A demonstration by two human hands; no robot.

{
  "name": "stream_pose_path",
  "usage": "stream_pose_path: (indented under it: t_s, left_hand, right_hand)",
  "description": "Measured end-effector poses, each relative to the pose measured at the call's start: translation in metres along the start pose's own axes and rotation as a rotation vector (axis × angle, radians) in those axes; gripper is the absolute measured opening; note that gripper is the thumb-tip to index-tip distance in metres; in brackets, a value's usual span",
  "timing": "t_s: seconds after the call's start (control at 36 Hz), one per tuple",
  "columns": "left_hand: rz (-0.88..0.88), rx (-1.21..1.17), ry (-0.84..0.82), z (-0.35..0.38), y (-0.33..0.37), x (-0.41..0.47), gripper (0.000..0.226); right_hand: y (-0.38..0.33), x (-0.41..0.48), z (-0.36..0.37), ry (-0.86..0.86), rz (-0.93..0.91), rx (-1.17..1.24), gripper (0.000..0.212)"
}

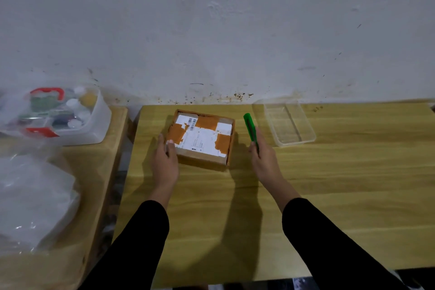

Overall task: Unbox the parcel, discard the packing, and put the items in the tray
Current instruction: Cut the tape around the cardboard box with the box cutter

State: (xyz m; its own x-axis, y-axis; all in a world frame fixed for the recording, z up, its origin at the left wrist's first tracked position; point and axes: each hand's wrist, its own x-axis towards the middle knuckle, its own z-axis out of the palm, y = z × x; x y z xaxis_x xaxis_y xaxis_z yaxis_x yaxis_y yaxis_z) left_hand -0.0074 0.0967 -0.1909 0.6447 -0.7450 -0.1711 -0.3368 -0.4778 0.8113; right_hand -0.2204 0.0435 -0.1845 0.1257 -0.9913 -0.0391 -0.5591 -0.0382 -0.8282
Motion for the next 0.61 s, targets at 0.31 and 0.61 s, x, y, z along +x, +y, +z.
stream_pose_path:
  t_s: [0.31,0.61]
  left_hand:
    - [-0.017,-0.186,-0.001,0.001,0.004,0.031,0.046]
    - [0.038,-0.258,-0.068,-0.001,0.005,0.047,0.038]
  right_hand:
    - [0.014,0.067,0.036,0.086,0.042,-0.054,0.048]
    - [0.022,0.085,0.046,0.125,0.015,-0.207,0.047]
